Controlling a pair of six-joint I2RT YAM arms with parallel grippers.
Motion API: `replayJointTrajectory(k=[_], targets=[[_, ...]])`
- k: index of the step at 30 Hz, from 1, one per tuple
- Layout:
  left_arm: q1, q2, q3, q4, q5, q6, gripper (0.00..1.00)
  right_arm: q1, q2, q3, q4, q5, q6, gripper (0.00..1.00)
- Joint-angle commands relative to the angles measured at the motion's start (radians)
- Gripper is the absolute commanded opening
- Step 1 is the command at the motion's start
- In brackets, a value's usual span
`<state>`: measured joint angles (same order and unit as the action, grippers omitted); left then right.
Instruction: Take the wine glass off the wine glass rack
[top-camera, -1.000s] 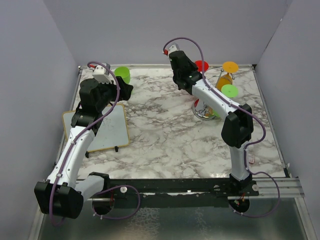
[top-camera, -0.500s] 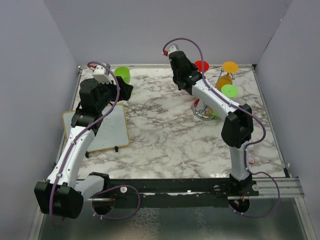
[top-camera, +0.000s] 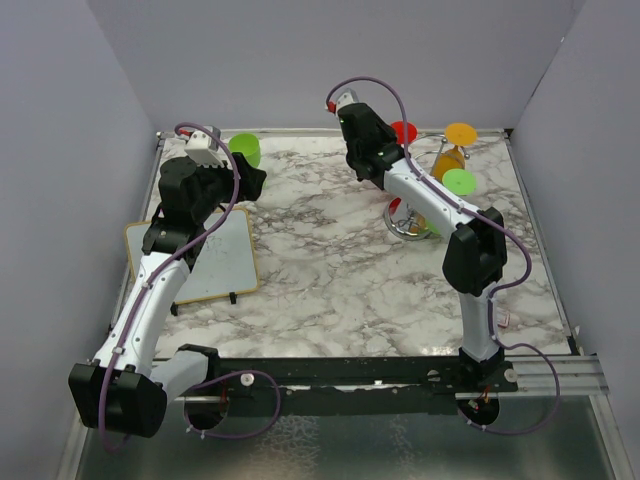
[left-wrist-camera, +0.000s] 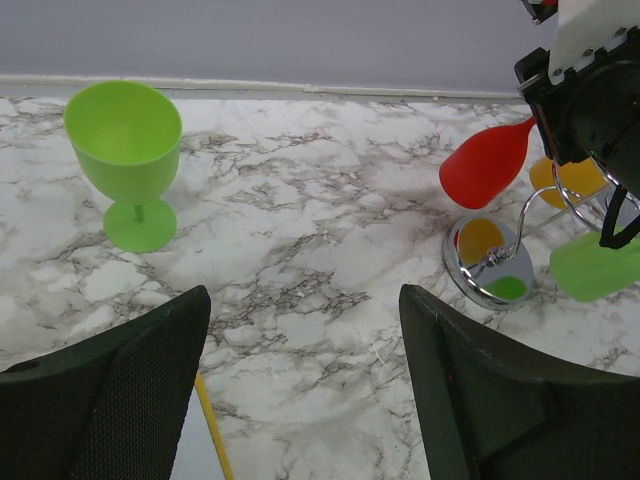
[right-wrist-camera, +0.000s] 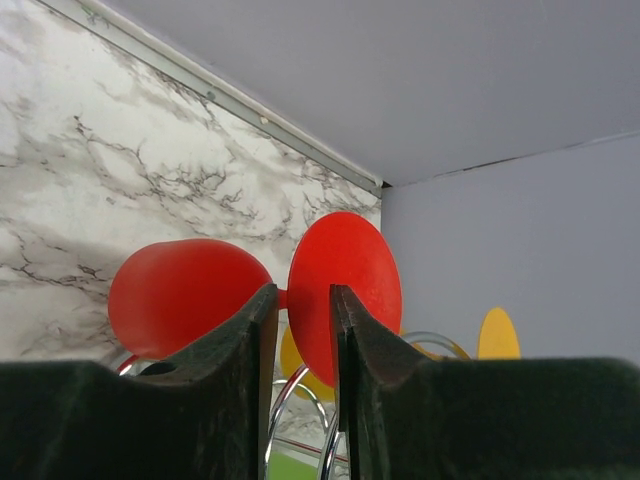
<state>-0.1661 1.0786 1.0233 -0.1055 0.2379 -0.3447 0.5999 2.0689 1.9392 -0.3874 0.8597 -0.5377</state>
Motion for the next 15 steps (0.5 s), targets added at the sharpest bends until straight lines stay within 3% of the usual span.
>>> replayJointTrajectory(k=[1,15], targets=[[-0.004,-0.020,0.000,0.010,-0.003,0.009,0.78,-0.008,0.005,-0.009,0.033,0.019,-0.008,0.29],[-0.003,-0.018,0.002,0.008,-0.002,0.009,0.79,-0.020,0.013,-0.019,0.064,0.024,-0.026,0.30]])
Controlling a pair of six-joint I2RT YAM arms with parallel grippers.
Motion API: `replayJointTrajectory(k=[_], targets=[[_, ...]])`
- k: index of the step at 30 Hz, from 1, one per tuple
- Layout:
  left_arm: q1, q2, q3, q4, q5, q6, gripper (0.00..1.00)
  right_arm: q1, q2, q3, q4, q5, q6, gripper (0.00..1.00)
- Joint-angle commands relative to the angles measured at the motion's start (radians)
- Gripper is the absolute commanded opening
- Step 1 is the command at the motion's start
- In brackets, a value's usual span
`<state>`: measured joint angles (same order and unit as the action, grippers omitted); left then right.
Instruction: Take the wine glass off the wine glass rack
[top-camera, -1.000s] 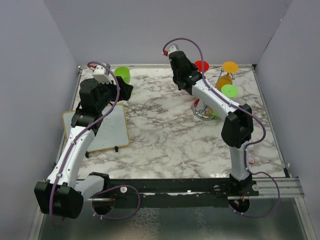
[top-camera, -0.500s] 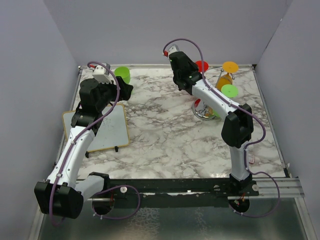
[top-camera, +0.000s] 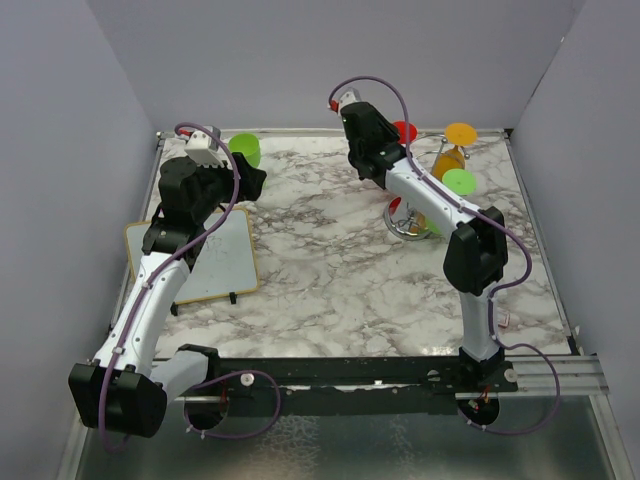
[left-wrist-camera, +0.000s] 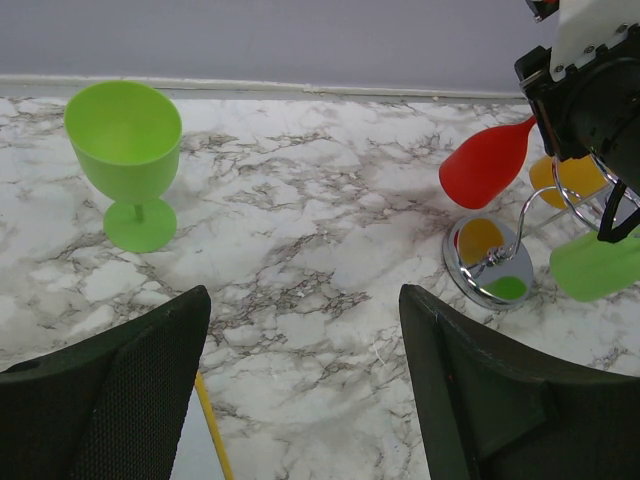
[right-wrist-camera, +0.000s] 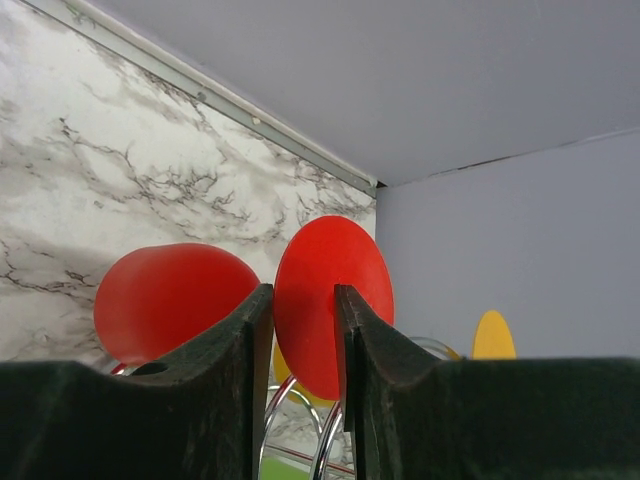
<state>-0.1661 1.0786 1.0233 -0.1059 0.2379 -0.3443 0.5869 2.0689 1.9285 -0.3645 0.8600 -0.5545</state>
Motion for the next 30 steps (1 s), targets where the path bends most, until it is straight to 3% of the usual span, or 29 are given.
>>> replayJointTrajectory(k=[1,18,30], targets=[[-0.003,-0.018,0.002,0.009,-0.002,0.008,0.79,-0.008,0.014,-0.008,0.041,0.024,-0.011,0.30],[-0.004,-0.019,0.000,0.008,-0.004,0.007,0.79,-0.007,-0.001,0.022,0.013,0.006,-0.013,0.12],[-0.004,-0.018,0.000,0.008,-0.005,0.005,0.79,-0.007,-0.007,0.032,0.114,0.042,-0.127,0.01]])
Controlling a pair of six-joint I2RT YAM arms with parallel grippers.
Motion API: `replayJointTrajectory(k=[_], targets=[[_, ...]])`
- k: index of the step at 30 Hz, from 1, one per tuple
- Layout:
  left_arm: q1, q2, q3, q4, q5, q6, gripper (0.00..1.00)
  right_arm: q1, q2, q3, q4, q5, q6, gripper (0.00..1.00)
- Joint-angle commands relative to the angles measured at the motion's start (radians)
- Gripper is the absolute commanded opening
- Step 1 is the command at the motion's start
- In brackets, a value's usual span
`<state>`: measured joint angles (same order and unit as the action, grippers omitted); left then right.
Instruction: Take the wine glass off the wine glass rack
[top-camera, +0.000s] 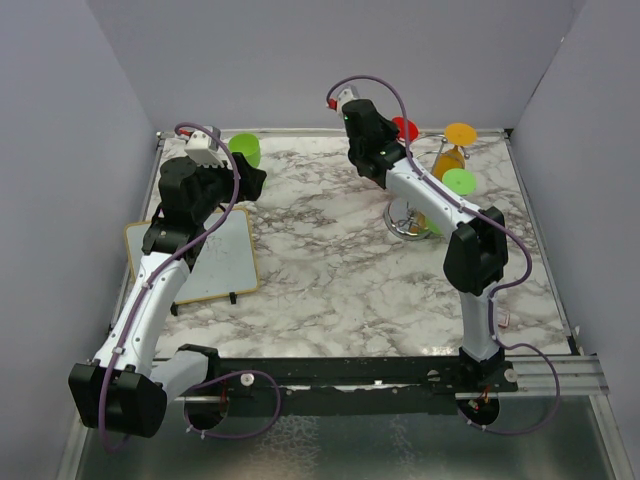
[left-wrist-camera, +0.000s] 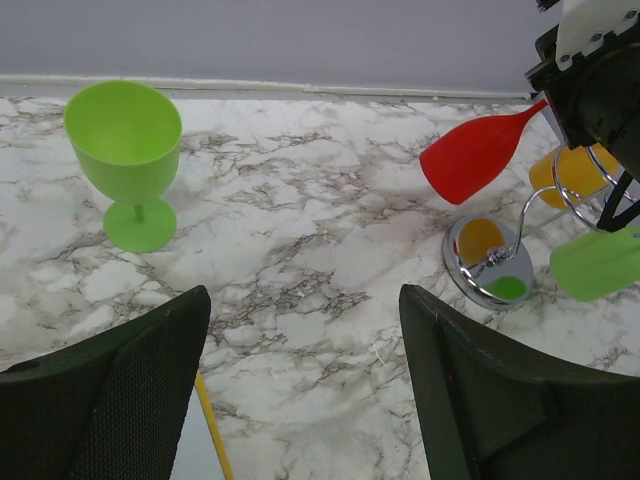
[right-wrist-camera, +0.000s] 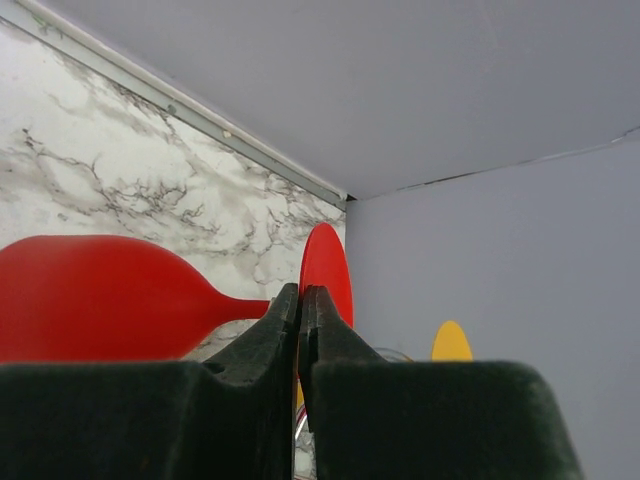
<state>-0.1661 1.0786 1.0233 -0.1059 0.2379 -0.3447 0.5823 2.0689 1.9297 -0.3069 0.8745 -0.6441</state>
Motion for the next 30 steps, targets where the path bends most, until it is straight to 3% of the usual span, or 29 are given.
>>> replayJointTrajectory(k=[1,21,25,30], targets=[[-0.003,-0.018,0.000,0.007,-0.005,0.006,0.79,-0.002,-0.006,0.030,0.068,0.031,-0.049,0.01],[-0.004,-0.017,0.000,0.005,-0.011,0.007,0.79,-0.002,0.049,0.045,0.256,0.036,-0.197,0.01],[-0.003,-0.016,0.000,0.006,-0.016,0.009,0.79,-0.002,0.074,0.133,0.156,0.003,-0.065,0.01],[-0.001,-0.017,0.003,-0.004,-0.041,0.021,0.79,-0.003,0.071,0.313,-0.102,-0.223,0.263,0.01]])
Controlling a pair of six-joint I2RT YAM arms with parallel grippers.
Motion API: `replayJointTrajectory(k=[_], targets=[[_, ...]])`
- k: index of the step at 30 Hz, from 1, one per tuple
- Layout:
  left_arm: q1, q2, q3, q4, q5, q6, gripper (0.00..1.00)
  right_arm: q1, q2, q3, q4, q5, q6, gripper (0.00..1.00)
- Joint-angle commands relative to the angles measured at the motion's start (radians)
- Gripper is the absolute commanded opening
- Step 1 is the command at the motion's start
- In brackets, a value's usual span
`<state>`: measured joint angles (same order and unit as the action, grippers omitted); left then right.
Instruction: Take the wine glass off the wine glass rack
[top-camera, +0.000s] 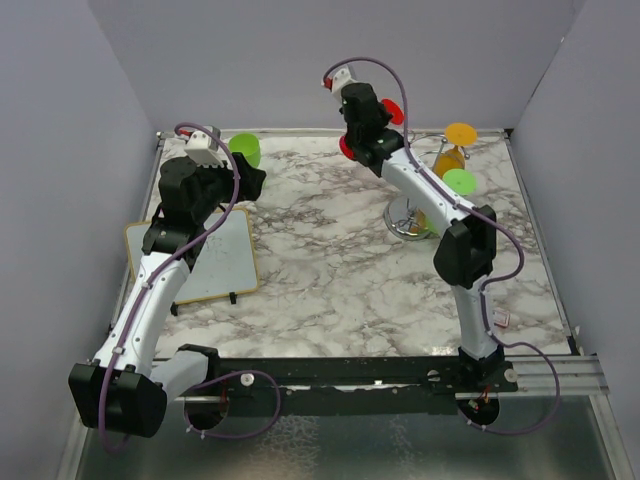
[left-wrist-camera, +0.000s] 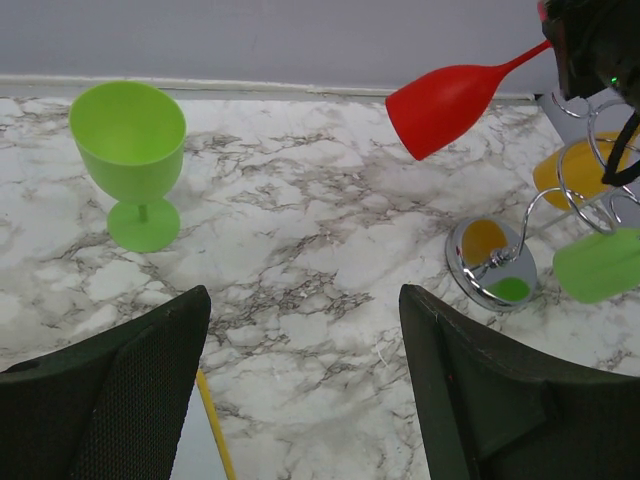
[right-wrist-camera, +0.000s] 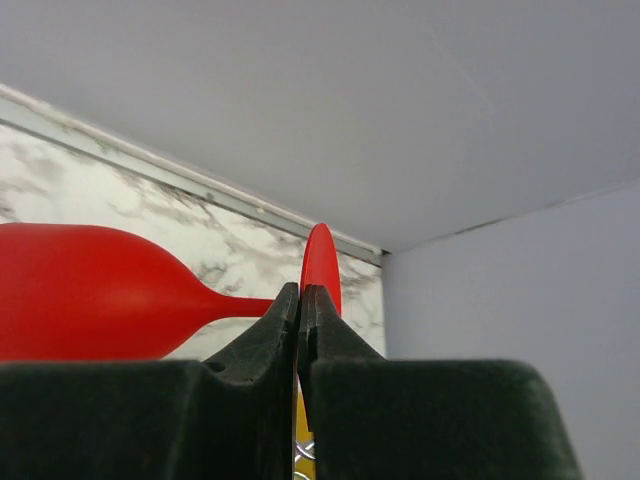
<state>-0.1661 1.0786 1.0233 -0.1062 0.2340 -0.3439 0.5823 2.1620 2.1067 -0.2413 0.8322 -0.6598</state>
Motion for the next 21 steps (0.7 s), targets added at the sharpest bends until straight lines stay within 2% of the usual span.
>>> replayJointTrajectory(k=[1,7,13,16,21], targets=[[0.000,-0.018,0.004,-0.008,-0.046,0.025,0.79,-0.003,-0.028,0.156,-0.193,-0.251,0.333,0.01],[0.016,-0.034,0.014,-0.038,-0.134,0.048,0.78,-0.015,-0.131,0.109,-0.233,-0.485,0.608,0.01],[0.050,-0.045,0.036,-0.095,-0.314,0.070,0.77,-0.075,-0.283,-0.056,-0.194,-0.752,0.918,0.01],[0.076,-0.045,0.038,-0.112,-0.372,0.053,0.78,-0.105,-0.366,-0.183,-0.148,-0.834,1.060,0.01],[0.101,-0.029,0.021,-0.091,-0.330,0.025,0.81,-0.123,-0.523,-0.396,-0.055,-0.995,1.254,0.01]])
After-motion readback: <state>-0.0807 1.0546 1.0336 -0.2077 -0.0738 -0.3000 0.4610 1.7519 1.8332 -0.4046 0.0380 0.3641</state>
